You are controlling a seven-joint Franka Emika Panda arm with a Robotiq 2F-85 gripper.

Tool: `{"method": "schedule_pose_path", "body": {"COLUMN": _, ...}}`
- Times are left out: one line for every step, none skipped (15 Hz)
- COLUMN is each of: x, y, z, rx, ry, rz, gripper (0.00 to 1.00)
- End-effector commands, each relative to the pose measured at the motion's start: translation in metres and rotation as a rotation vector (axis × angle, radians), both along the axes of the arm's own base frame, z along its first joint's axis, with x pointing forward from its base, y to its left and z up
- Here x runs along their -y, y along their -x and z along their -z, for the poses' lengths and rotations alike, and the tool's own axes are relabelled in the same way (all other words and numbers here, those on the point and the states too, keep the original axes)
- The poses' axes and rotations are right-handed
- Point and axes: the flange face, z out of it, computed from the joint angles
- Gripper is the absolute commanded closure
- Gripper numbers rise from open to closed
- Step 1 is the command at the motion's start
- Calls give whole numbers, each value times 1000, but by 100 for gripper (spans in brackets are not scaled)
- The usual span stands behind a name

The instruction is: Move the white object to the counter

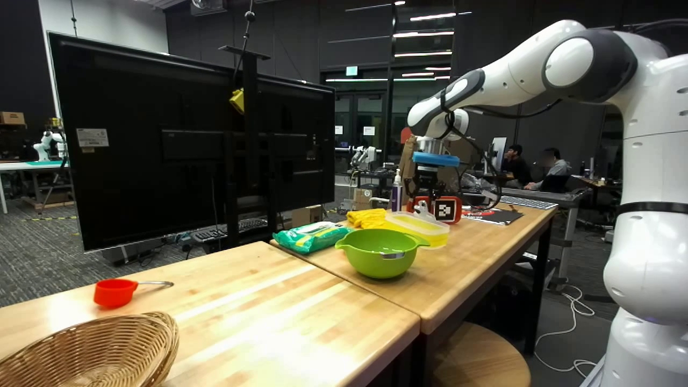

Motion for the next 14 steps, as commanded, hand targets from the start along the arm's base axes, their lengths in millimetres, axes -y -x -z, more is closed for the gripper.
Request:
{"method": "schedule_pose_path", "body": {"x": -10, "y": 12, "z": -31, "rx": -5, "ry": 10, "rz": -18, "gripper": 75}}
{"method": "schedule_pose_path", "body": {"x": -9, "y": 16, "z": -38, "rx": -9, "ry": 11, "rz": -23, "gripper": 75}}
{"method": "schedule_pose_path", "body": {"x": -8, "y": 20, "z": -44, "rx": -10, "ry": 13, "rz": -23, "gripper": 75}}
{"method": "schedule_pose_path", "body": {"x": -4, "y": 24, "z": -49, "rx": -14, "ry": 14, "rz": -25, "gripper": 75}}
{"method": "schedule_pose_path", "body": {"x": -1, "y": 28, "z": -53, "rx": -14, "ry": 10, "rz": -27, "gripper": 75}}
{"method": "schedule_pose_path", "body": {"x": 5, "y": 32, "z": -55, "rx": -16, "ry": 4, "rz": -27, "gripper": 75}}
{"method": "schedule_pose_path", "body": {"x": 12, "y": 35, "z": -57, "rx": -18, "ry": 0, "rz": -24, "gripper": 75}}
{"method": "schedule_pose_path", "body": {"x": 20, "y": 38, "z": -57, "rx": -19, "ry": -4, "rz": -25, "gripper": 75}}
{"method": "schedule_pose_path", "body": {"x": 29, "y": 41, "z": -57, "rx": -21, "ry": -8, "rz": -27, "gripper": 75}}
{"method": "schedule_pose_path", "body": {"x": 39, "y": 44, "z": -57, "rx": -23, "ry": -12, "rz": -28, "gripper": 75}}
{"method": "schedule_pose_path", "body": {"x": 51, "y": 48, "z": -55, "rx": -24, "ry": -15, "rz": -32, "gripper": 75}}
{"method": "schedule_pose_path", "body": {"x": 63, "y": 51, "z": -53, "rx": -25, "ry": -19, "rz": -39, "gripper": 75}}
{"method": "schedule_pose_path", "body": {"x": 76, "y": 54, "z": -51, "rx": -27, "ry": -26, "rz": -47, "gripper": 75}}
{"method": "schedule_pose_path", "body": {"x": 88, "y": 58, "z": -48, "rx": -29, "ry": -31, "rz": -56, "gripper": 75}}
